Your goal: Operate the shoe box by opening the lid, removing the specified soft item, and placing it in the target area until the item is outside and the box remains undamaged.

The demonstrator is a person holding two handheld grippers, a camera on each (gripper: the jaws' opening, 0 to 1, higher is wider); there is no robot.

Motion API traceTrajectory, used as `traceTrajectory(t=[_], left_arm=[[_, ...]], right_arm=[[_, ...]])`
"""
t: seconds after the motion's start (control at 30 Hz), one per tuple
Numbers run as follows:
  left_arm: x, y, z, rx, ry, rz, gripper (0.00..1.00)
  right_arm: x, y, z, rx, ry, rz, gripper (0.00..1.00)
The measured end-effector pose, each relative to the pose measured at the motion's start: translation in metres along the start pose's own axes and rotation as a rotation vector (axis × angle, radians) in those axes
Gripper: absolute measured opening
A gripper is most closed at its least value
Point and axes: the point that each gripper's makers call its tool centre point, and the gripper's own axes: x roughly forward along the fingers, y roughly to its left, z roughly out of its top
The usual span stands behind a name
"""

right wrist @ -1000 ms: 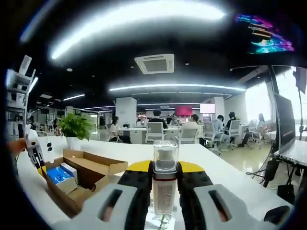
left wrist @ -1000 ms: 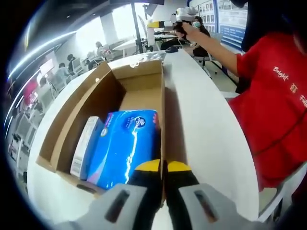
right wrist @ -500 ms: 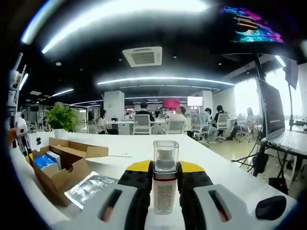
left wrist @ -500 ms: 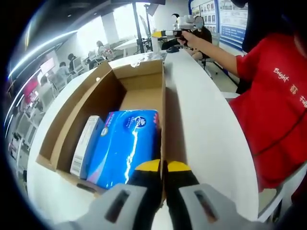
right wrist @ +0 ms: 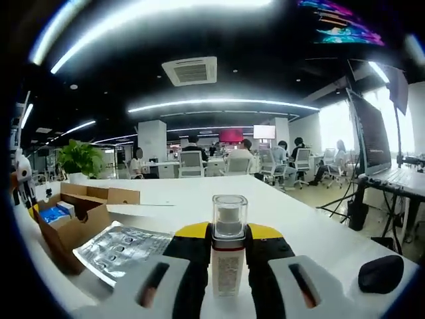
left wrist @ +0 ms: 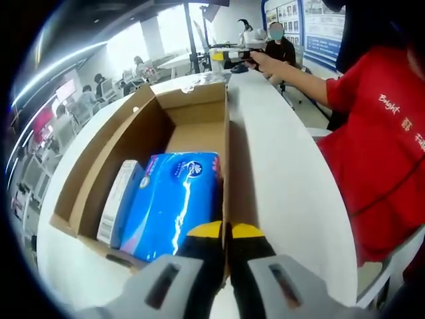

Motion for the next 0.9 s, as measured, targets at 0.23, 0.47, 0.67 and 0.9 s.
traceTrajectory(t=[0.23,0.47,0.67,0.9], left_arm=[[0.000,0.000,0.002,0.003,-0.003,0.003,0.01],[-0.001,-0.002,0.005,0.000,-0.002,-0.002,0.01],[-0.001,-0.004,0.007,-0.001,-0.001,0.001,0.01],[-0.001,-0.005,0.009,0.001,-0.002,0.004,0.01]], right_arm=[[0.005,-0.009,-0.019,0.024,0.037,-0.003,0.19],[0.008,-0.010,-0.013,0.026,0.006,0.000,0.19],[0.009,-0.008,-0.014,-0.004,0.009,0.009,0.19],[0.009,-0.008,-0.018,-0.039,0.023,0.013,0.20]])
